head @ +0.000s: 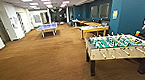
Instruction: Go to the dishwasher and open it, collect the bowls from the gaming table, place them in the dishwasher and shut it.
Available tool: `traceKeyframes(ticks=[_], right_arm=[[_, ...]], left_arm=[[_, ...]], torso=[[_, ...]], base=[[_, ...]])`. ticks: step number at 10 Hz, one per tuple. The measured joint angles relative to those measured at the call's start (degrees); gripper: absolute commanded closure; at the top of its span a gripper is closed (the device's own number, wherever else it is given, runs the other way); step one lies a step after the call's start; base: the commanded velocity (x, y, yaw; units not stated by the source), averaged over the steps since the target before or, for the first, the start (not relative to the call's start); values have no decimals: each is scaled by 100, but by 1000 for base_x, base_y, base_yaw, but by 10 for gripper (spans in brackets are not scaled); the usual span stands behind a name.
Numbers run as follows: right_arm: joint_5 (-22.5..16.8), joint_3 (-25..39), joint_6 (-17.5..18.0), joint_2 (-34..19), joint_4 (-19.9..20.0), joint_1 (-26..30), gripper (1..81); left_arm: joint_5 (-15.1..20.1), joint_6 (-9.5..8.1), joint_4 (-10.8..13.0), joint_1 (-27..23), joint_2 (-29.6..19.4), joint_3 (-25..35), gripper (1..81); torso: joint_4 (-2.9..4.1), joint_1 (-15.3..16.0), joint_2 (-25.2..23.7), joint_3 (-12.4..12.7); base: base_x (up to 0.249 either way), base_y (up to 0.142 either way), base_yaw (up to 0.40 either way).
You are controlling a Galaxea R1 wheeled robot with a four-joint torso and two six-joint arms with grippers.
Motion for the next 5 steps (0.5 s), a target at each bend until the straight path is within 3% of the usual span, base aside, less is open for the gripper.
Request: traceKeyframes(ticks=[5], right_arm=[[16, 0, 0, 0, 0, -7, 10]], left_arm=[[9, 0, 0, 0, 0, 0, 10]], torso=[[0, 0, -2, 0]], base=[[0, 0, 154]])
